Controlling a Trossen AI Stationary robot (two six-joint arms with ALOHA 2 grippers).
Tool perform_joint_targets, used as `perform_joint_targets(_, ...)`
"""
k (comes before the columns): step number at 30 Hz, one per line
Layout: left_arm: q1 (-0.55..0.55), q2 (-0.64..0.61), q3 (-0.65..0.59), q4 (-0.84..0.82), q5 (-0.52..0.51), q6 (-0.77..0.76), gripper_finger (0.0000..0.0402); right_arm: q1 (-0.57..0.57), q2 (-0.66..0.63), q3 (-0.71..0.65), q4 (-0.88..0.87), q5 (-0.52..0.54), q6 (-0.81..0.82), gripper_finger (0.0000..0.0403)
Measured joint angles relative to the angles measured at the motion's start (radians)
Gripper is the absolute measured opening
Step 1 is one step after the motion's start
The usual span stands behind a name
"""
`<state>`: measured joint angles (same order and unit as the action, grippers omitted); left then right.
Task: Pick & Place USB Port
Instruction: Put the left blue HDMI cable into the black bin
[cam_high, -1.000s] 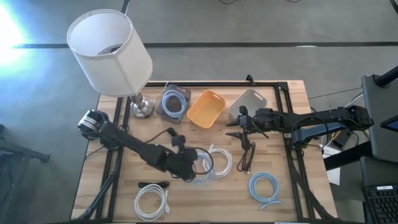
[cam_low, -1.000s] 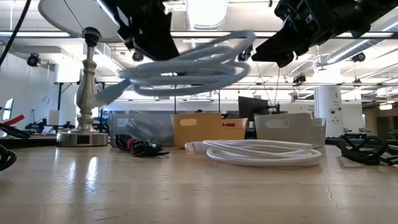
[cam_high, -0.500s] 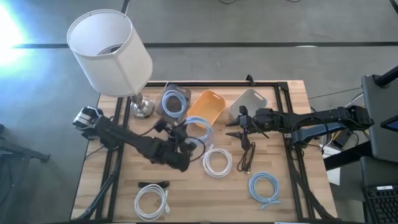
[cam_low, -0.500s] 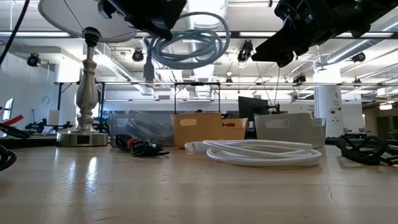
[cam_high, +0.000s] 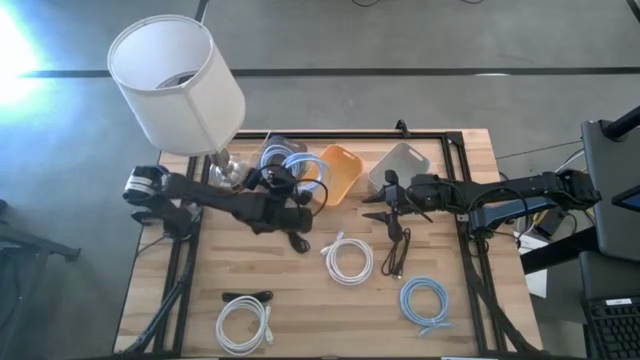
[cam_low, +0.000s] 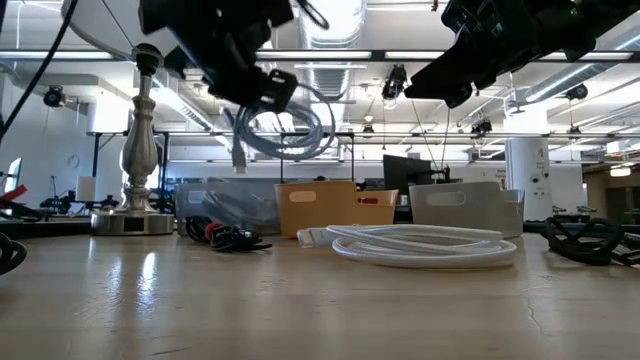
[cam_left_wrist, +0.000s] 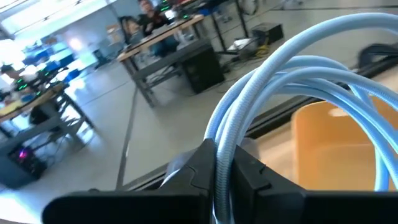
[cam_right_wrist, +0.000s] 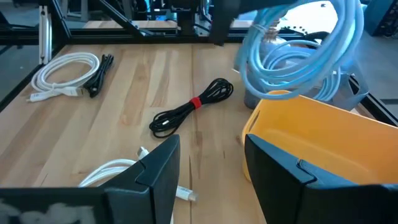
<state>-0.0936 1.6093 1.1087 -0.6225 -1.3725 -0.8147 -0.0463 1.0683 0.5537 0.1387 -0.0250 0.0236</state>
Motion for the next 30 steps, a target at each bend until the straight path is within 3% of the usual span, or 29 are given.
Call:
perform_joint_targets(10, 0.105, 0.000, -0.075, 0.002, -0.016, -0.103, 0.0026, 0.000, 0.000, 0.000, 0.000, 0.000, 0.000, 0.0178)
perform_joint_targets(20, 0.130, -0.005, -0.083, 0.030, -0.020, -0.124, 0.0026, 0.000, 0.000, 0.000, 0.000, 0.000, 0.000, 0.0178)
perform_joint_targets(30, 0.128, -0.006, -0.082, 0.031, -0.154, -0.122, 0.0026, 0.000, 0.000, 0.000, 0.000, 0.000, -0.001, 0.0178)
